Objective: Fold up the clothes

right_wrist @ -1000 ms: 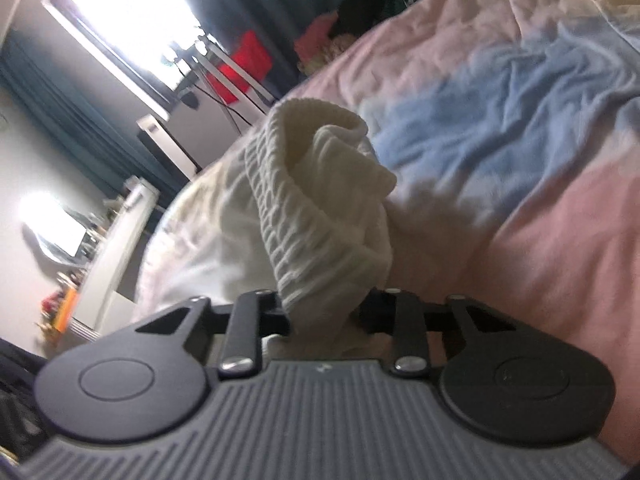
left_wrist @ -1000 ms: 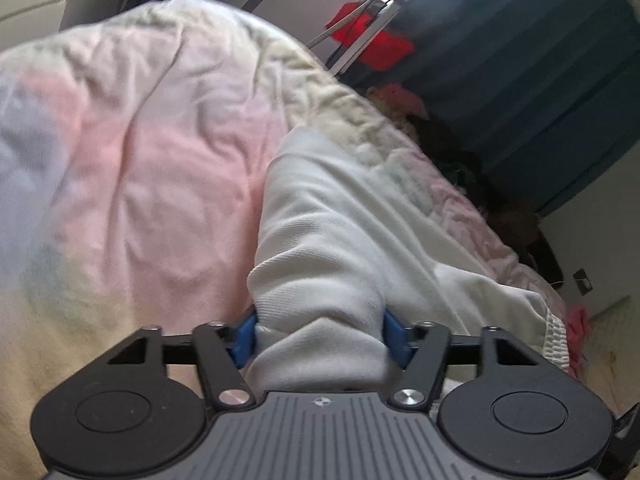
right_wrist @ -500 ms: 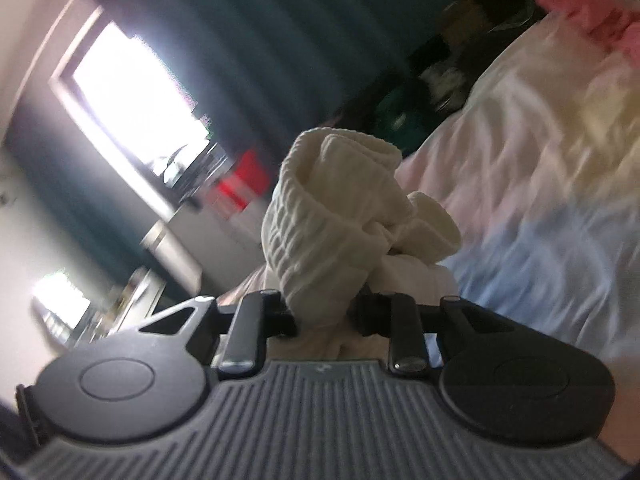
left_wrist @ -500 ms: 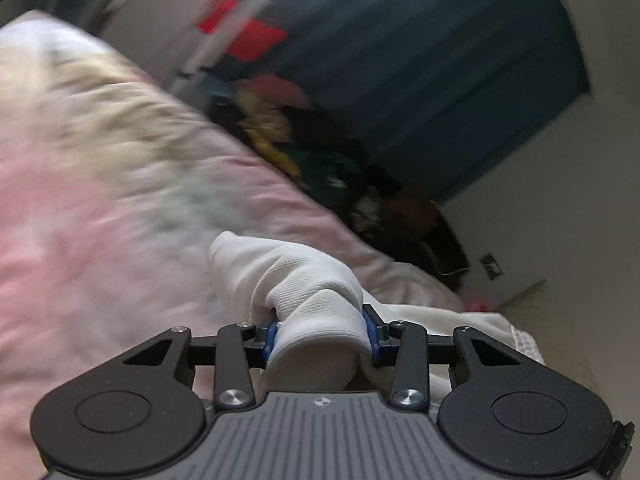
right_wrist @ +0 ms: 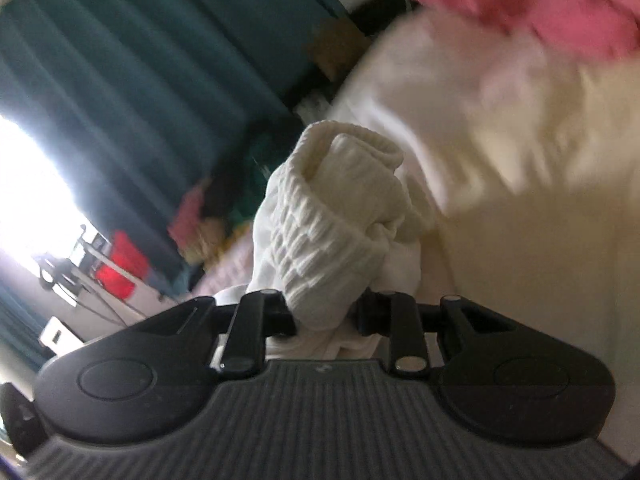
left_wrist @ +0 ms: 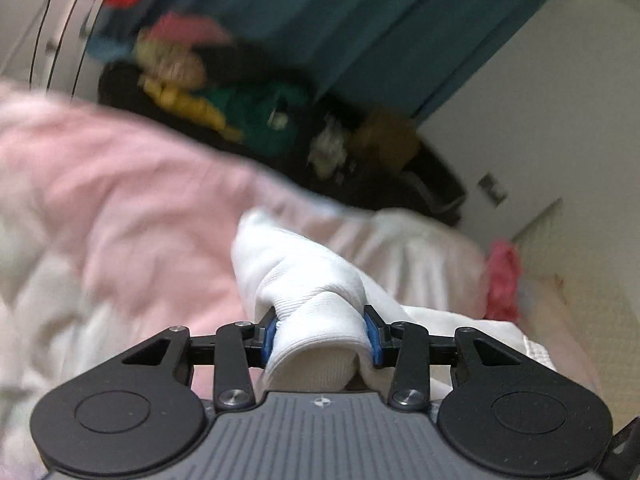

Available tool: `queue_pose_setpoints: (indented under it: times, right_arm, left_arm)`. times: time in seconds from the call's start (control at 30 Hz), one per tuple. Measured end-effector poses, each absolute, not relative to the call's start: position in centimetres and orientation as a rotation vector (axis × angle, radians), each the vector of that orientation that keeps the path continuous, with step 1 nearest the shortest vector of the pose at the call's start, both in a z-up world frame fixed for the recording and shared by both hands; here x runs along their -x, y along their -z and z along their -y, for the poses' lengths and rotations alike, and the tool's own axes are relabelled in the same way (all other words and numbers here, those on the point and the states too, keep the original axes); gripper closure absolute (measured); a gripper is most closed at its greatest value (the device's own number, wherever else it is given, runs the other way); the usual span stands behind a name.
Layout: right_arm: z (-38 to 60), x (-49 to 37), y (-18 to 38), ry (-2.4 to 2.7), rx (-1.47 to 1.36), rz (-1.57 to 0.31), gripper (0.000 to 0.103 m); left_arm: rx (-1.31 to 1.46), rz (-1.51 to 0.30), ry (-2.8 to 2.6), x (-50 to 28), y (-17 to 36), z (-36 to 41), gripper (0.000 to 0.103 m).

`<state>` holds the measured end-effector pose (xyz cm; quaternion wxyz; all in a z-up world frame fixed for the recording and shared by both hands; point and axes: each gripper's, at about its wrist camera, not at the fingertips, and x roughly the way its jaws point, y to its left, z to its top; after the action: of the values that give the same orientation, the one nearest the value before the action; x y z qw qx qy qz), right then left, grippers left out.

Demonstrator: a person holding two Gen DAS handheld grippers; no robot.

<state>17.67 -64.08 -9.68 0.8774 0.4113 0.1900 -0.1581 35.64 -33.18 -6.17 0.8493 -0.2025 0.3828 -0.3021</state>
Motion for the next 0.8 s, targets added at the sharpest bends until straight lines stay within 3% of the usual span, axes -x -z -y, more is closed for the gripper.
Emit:
queue_pose_setpoints:
  times: [0.2,0.33,0.57,0.8]
  right_arm:
    - [61.7,-14.7,15.0,0.36,-0.909,-0.416,0.068]
    - [61.6,-14.2,15.8,0.391,-0.927,-0.477,0.062]
    - [60.0,-10.4,10.3,0.458,-0.878,-0.587,0.062]
    - [54.9,-5.5,0.8,0.385,-0.681,-0.496,0.061]
  left_arm:
    - [0.33,-0.818,0.656,-34.3,11.4,31.0,0.048]
    - [0.273,-0.816,0.622,-33.5,11.9,30.6,0.032]
    - [0.134,-0.785,0.551,-28.5,5.2,29.4,0.023]
    - [0.043,-0.635,0.581,-19.2,-4.5,26.9,0.009]
